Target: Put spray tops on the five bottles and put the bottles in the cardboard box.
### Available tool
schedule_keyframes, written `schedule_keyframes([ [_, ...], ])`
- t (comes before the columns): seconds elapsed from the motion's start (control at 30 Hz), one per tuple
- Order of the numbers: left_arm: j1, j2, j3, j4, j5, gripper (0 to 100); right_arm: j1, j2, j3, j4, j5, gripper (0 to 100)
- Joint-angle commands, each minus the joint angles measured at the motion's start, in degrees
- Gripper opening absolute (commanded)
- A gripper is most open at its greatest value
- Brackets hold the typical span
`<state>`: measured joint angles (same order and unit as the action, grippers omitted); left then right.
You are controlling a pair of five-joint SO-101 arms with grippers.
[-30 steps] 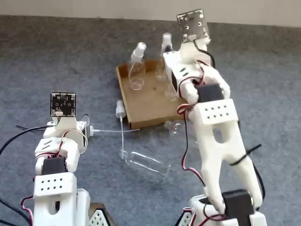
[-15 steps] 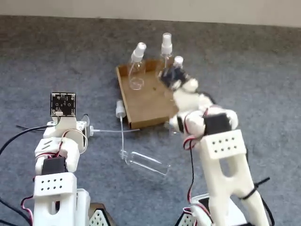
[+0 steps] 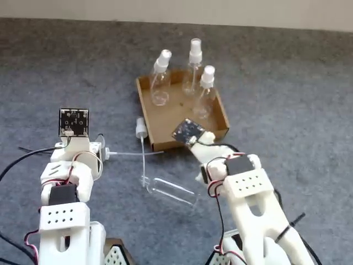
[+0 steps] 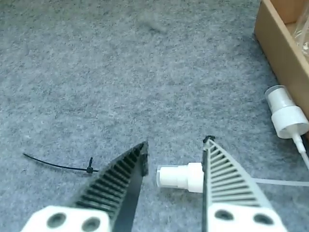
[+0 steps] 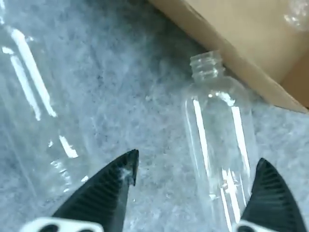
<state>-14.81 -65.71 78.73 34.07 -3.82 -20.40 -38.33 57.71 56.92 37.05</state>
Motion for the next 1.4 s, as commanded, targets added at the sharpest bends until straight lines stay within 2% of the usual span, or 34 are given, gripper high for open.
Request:
schedule_keyframes([
  [0.0,-0.5,-0.2,-0.2,-1.4,-0.4,18,1.7,4.3,-0.5,-5.2,0.5,31.0],
  [0.17,-0.5,-0.2,-0.2,-1.4,-0.4,18,6.0,9.5,-0.5,-8.0,0.5,30.7],
  [0.43,-0.5,-0.3,0.2,-1.4,-0.4,18,12.5,12.4,0.1,-11.0,0.8,13.5],
  [0.53,-0.5,-0.6,0.7,-1.7,-0.4,18,19.7,12.3,-0.1,-10.3,0.9,10.0],
  [0.73,-0.5,-0.5,0.7,-1.7,-0.4,18,39.1,12.9,-1.2,-10.5,2.9,5.3],
  [0.93,-0.4,-0.3,0.5,-1.4,-0.4,18,51.3,19.3,-10.2,-10.5,5.0,5.2],
  [1.07,-0.4,-0.2,0.1,-1.3,-0.4,18,54.6,29.4,-16.7,-10.5,5.0,5.2],
  [1.2,-0.4,-0.2,0.1,-1.1,-0.4,18,54.6,38.2,-20.3,-10.5,5.0,5.2],
  [1.37,-0.8,0.0,-6.5,7.2,-3.1,18,54.8,43.2,-23.6,-10.2,5.0,5.6],
])
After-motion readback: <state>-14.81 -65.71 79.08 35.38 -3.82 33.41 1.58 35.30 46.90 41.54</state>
